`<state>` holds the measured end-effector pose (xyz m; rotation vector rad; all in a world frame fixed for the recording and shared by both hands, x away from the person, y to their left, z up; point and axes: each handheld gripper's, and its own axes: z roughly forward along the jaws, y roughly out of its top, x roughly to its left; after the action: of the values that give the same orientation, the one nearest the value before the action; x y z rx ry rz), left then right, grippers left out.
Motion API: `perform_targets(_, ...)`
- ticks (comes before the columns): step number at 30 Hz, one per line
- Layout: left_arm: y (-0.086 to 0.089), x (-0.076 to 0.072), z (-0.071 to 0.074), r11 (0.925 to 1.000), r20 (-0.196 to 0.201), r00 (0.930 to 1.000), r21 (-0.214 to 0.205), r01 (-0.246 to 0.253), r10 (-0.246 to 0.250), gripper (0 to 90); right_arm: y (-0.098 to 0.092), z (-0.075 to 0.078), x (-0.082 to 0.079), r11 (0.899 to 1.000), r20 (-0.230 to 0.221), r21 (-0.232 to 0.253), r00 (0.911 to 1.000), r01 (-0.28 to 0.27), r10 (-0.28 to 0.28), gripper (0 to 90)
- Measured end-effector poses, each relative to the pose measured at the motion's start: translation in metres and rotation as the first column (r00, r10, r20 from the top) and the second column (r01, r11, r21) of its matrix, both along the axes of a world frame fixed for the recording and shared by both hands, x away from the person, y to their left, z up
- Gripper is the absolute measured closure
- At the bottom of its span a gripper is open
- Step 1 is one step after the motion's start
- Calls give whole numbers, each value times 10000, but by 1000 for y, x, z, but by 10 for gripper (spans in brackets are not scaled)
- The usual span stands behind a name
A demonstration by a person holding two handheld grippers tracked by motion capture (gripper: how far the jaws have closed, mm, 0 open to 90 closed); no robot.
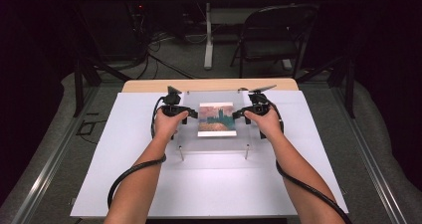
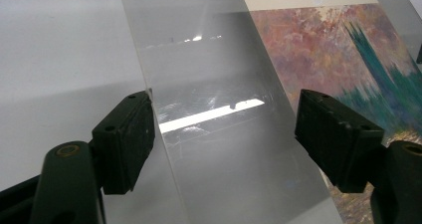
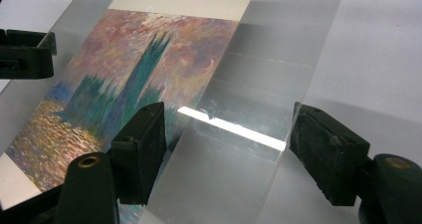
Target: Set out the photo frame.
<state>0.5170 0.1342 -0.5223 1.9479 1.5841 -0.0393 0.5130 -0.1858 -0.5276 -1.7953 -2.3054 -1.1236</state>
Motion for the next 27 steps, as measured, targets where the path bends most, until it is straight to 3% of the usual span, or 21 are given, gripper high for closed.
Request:
perform_targets(3, 1, 0, 1, 10000, -69, 10000, 22, -41, 41, 267, 1, 3, -1, 9996, 95, -269, 10000, 22, -19, 324)
perform_targets(13, 1, 0, 4, 9999, -102, 9999, 35, -94, 94, 302, 2, 6, -2, 9994, -26, -331, 9999, 134, -135, 329)
perform_targets(27, 6, -10, 22, 9999, 329, 9994, 53, -108, 106, 384, 5, 23, -10, 9961, 388, -861, 9990, -180, 215, 337)
